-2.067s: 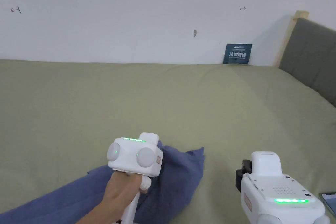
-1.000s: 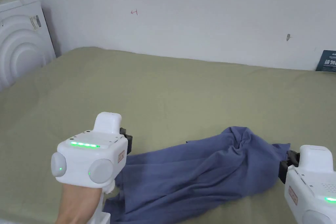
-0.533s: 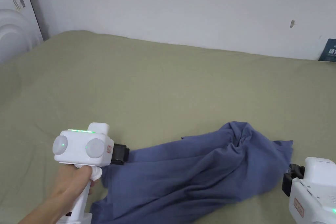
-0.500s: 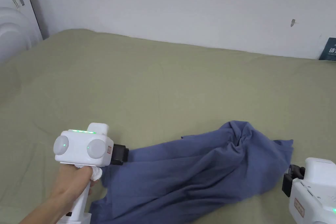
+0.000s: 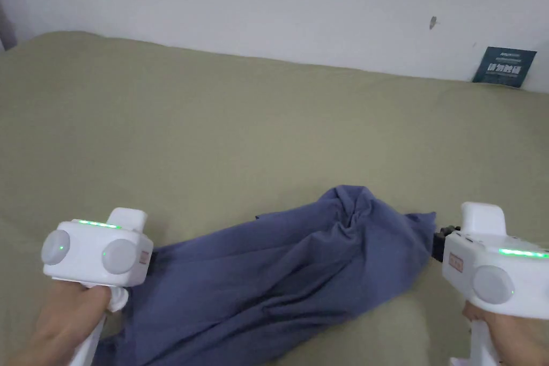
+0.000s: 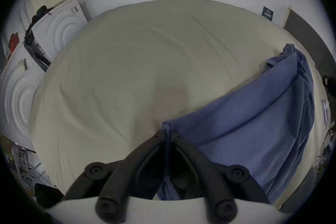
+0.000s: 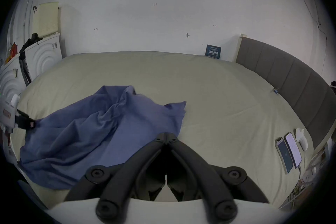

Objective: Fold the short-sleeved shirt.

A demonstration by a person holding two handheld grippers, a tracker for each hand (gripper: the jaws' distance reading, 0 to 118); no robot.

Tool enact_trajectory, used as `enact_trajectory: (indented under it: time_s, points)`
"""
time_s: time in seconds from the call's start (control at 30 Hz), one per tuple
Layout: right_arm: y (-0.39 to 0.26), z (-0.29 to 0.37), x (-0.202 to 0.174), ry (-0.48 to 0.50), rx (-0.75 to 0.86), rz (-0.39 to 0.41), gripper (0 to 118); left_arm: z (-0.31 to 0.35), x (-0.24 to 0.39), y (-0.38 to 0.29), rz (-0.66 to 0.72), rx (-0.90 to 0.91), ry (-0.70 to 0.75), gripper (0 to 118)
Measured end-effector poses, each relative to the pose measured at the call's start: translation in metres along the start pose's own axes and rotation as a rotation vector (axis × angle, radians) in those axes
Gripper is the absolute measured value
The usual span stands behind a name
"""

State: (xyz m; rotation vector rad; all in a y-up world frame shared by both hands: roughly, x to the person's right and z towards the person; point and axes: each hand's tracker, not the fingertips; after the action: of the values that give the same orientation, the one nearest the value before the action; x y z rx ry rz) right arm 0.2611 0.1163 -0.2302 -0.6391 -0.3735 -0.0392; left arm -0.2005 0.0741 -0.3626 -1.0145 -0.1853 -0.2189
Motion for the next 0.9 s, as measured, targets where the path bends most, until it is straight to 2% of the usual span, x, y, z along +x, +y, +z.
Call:
enact_trajectory:
  time_s: [0.2, 0.23, 0.27, 0.33, 0.37, 0.4, 0.47, 0.5, 0.53, 0.6, 0.63, 0.67, 0.73, 0.9]
  points:
    - [0.03, -0.076, 0.019, 0.047, -0.171, -0.031, 0, 0.006, -0.004, -0.007, 0.039, 0.017, -0.046, 4]
    - [0.032, -0.088, 0.021, 0.034, -0.195, -0.031, 3, 0.004, -0.007, -0.007, 0.048, 0.021, -0.058, 4]
    - [0.031, -0.095, 0.022, 0.009, -0.224, -0.043, 30, 0.003, -0.008, -0.008, 0.061, 0.027, -0.068, 4]
    - [0.028, -0.116, 0.026, 0.04, -0.297, -0.072, 114, 0.003, -0.01, -0.011, 0.08, 0.035, -0.084, 4]
    - [0.016, -0.116, 0.029, 0.03, -0.334, -0.075, 112, -0.001, -0.013, -0.01, 0.085, 0.035, -0.09, 4]
    - [0.006, -0.111, 0.025, 0.023, -0.293, -0.062, 107, -0.002, -0.014, -0.01, 0.091, 0.038, -0.096, 4]
    - [-0.013, -0.105, 0.022, -0.034, -0.338, 0.004, 106, -0.002, -0.015, -0.011, 0.097, 0.04, -0.105, 4]
    - [-0.024, -0.097, 0.022, -0.011, -0.307, 0.007, 104, -0.007, -0.018, -0.009, 0.095, 0.038, -0.111, 4]
    - [0.008, -0.122, 0.017, -0.002, -0.296, 0.01, 98, -0.008, -0.019, -0.008, 0.096, 0.036, -0.116, 4]
    - [0.014, -0.113, 0.015, 0.04, -0.268, -0.002, 51, -0.008, -0.021, -0.006, 0.102, 0.031, -0.125, 4]
    - [0.015, -0.105, 0.011, 0.032, -0.246, 0.019, 9, -0.01, -0.024, -0.003, 0.105, 0.024, -0.132, 4]
    - [0.021, -0.099, 0.01, 0.042, -0.234, 0.033, 5, -0.009, -0.026, -0.001, 0.106, 0.016, -0.136, 4]
    - [0.024, -0.078, 0.007, 0.005, -0.213, 0.047, 5, -0.001, -0.03, 0.006, 0.114, 0.003, -0.146, 4]
    - [0.043, -0.024, 0.034, 0.026, -0.127, -0.002, 5, 0.055, -0.036, 0.017, 0.122, 0.075, -0.164, 4]
